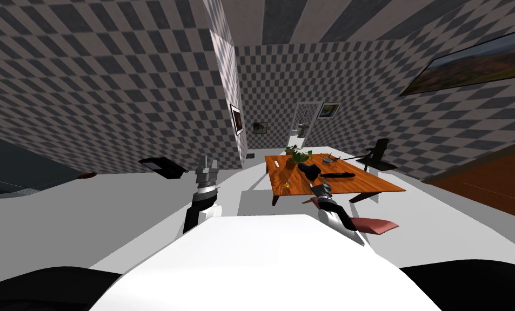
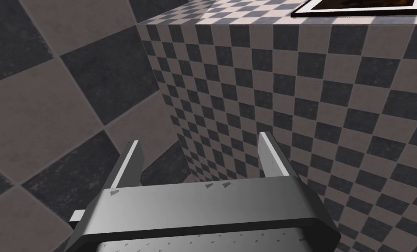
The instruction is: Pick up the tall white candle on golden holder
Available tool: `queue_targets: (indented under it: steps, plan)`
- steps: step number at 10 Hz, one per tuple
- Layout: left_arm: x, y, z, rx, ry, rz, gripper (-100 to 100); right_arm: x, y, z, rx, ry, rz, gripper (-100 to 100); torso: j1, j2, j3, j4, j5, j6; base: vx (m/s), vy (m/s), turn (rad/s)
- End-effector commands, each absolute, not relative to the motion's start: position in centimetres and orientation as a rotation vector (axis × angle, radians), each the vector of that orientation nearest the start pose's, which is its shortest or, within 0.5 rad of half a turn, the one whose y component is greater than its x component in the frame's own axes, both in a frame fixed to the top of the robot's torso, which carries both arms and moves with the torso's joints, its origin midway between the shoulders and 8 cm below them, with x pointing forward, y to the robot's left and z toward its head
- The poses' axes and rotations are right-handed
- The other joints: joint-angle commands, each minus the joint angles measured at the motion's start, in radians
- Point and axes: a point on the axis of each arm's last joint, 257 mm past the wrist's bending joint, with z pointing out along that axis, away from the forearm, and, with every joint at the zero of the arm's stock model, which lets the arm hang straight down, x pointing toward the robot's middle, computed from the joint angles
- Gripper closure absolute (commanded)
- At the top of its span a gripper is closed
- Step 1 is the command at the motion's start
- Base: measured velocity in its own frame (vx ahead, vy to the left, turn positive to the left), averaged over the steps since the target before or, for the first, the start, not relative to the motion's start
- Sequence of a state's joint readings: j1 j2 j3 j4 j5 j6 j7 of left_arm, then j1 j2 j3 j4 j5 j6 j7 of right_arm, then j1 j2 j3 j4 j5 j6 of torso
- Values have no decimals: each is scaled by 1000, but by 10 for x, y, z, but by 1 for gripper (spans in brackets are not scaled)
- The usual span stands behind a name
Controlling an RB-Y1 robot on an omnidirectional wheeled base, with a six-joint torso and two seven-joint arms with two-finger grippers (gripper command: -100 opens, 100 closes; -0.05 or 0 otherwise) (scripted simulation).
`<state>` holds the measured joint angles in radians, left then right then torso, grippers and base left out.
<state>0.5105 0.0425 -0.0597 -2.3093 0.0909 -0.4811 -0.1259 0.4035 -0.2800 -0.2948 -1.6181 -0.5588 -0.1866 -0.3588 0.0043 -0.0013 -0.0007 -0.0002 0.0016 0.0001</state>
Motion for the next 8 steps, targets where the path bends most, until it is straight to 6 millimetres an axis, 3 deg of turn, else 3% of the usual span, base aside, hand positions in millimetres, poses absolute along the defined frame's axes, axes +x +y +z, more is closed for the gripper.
queue_targets:
  steps: [1, 8]
  plan:
    - [343, 266, 29, -647, 628, -1302, 0, 359, -541, -291, 1770, 472, 1216, -100, 0, 0, 0, 0, 0, 0, 17, 94, 12]
    - [343, 266, 29, -647, 628, -1302, 0, 320, -587, -368, 2027, 265, 1123, -100, 0, -2, -1, 0, 0, 0, 50, 82, 17]
